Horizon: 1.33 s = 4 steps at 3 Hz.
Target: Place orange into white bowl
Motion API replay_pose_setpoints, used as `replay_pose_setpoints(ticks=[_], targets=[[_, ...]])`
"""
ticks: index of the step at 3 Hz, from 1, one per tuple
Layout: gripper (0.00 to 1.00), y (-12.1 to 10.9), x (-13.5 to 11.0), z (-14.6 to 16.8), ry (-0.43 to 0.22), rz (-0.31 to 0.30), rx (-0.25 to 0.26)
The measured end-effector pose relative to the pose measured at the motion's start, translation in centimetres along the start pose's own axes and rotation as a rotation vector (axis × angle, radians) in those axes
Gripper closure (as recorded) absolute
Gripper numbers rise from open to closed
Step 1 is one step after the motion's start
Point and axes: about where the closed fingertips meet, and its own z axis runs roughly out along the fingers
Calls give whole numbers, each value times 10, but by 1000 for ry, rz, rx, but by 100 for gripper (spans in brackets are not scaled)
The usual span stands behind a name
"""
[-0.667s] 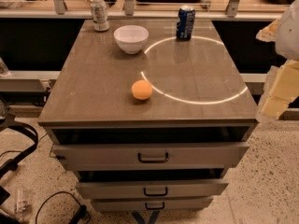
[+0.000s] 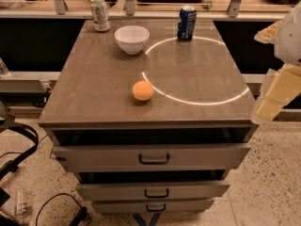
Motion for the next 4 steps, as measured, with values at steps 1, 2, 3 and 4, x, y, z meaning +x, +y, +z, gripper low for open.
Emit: replay_pose_setpoints(ticks=[1,2,3,4], targets=[[0,-6,-12,28,-190,24,12],[0,-11,-27,44,-332,42,16],[0,-17,-55,62,-483,110,12],[0,-17,-55,62,-482,109,12]])
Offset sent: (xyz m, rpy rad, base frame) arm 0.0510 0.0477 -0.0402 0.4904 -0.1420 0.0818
